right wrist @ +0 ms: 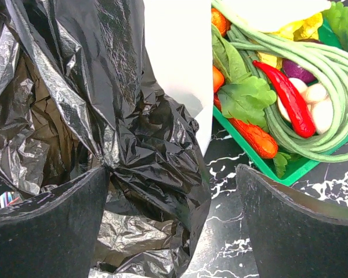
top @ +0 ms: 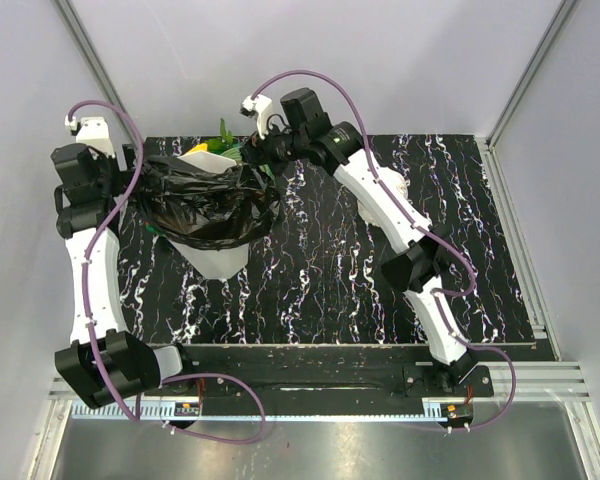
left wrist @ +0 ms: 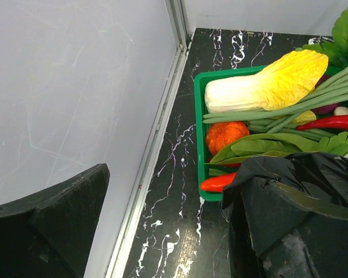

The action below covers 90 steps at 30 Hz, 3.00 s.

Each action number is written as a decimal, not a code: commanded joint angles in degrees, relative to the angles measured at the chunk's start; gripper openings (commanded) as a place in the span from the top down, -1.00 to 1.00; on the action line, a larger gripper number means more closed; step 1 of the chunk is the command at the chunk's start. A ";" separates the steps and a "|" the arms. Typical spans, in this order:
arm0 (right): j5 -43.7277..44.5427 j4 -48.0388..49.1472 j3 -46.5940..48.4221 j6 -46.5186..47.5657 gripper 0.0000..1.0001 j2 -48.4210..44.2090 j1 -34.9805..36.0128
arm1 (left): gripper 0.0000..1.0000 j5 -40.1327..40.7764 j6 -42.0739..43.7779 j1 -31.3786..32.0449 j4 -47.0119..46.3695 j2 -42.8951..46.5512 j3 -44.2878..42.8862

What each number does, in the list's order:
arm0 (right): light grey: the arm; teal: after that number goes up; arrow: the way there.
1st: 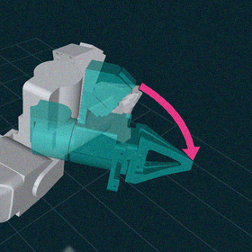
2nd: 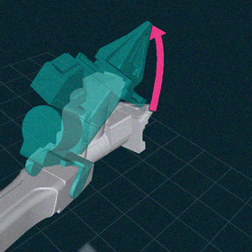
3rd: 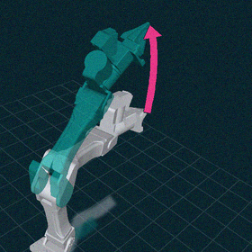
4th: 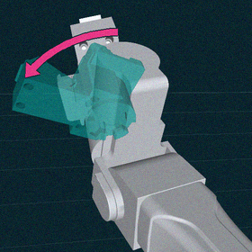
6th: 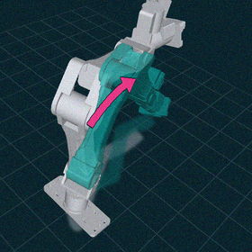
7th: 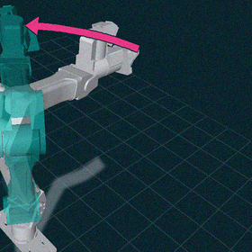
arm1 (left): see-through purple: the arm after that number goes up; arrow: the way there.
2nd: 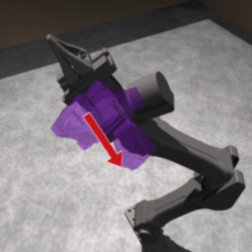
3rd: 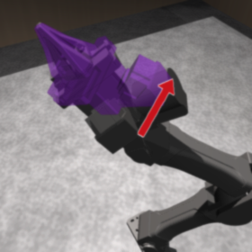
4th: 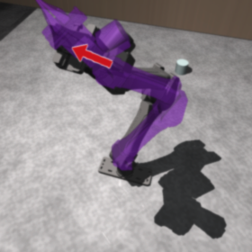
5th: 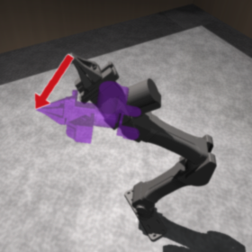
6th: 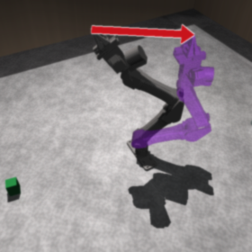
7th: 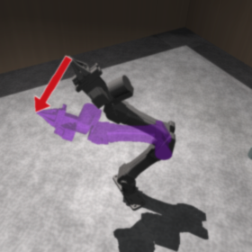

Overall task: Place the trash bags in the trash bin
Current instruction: Place the trash bag in the trash bin.

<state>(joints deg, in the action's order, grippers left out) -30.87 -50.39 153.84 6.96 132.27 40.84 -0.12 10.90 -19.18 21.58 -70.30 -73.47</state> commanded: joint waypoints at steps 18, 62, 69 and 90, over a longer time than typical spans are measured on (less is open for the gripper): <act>-5.52 10.75 4.01 -6.08 -0.12 3.17 -2.17 | -0.98 -1.99 1.15 -0.33 -5.41 -0.45 4.04; -2.53 16.99 0.06 -9.69 0.84 11.52 -4.01 | -0.98 3.55 0.17 -0.33 -9.89 -6.08 7.10; -2.96 16.55 -3.46 -8.19 0.88 9.85 -4.10 | -0.98 3.81 3.69 -0.42 -10.77 -2.12 12.74; 19.27 7.33 -13.02 6.30 -0.24 -4.19 -4.19 | -0.98 -3.13 7.12 -0.42 -4.62 6.67 13.53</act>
<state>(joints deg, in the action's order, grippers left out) -20.45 -40.95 143.72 6.61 137.95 37.26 -0.95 16.73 -19.51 17.58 -63.55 -58.83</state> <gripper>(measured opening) 0.599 0.988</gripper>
